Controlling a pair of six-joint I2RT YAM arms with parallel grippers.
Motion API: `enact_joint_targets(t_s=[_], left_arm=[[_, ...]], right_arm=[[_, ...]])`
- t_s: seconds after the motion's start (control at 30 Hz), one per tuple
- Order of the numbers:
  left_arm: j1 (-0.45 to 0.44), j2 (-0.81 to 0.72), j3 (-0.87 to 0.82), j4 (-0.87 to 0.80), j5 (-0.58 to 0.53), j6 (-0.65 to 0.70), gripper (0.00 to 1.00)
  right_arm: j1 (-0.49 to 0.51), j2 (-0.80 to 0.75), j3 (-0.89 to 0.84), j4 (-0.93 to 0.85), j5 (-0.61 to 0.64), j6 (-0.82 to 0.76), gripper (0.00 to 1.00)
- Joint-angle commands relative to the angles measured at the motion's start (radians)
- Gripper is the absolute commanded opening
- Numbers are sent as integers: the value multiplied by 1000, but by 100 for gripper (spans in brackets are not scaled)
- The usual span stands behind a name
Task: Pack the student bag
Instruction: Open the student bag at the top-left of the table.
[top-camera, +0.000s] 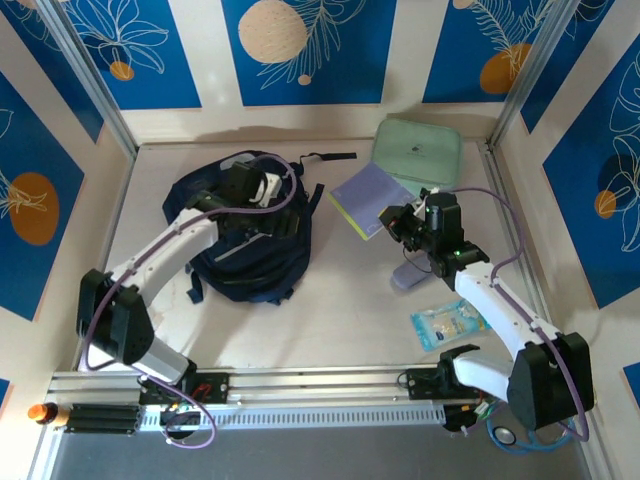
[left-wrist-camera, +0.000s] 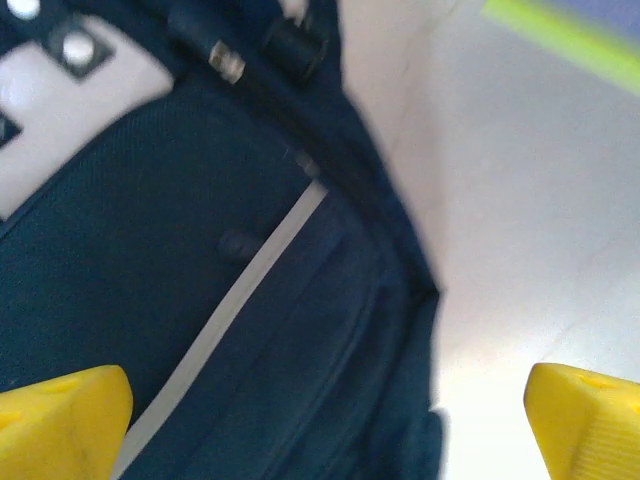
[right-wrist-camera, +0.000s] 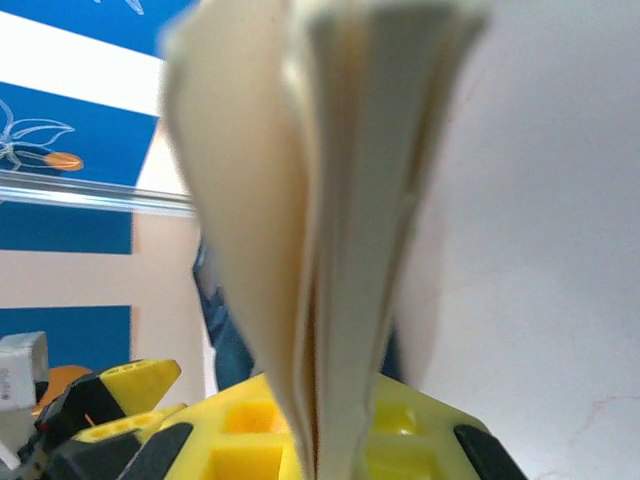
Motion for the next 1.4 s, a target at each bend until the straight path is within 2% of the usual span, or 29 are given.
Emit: enact_joint_targets(t_s=[0.0,0.07,0.13,0.3,0.4,0.73,0.93,1.03,1.2,1.33,1.37], left_arm=[[-48,66,56,-212,-198,209,100],[-61,112,78,-260,-255,228,98],[-64,158,103,-302,-274,233,91],[-79,258,148,-373,-280,255,74],[-89,299,168,-396,-274,266,67],[-110,374,238,-438,-384,242,57],[-121,413,251,-453,-411,238,51],[-124,436,262,-472,-402,237,40],[-144,432,252,-450,-405,240,36],[-146,417,260,-440,-441,233,22],[-146,407,266,-438,-448,229,16]], right_arm=[[-3,-7,28,-11,11,-38,0],[-4,-2,25,-1,6,-33,0],[-2,5,24,3,6,-29,0],[-1,20,26,6,4,-23,0],[-3,29,28,3,1,-21,0],[-3,38,30,0,0,-14,0],[-4,36,32,-10,6,-11,0],[-2,36,32,-17,6,-9,0],[-2,31,27,-18,9,-7,0],[-3,30,28,-20,9,-7,0],[-3,30,28,-20,10,-8,0]])
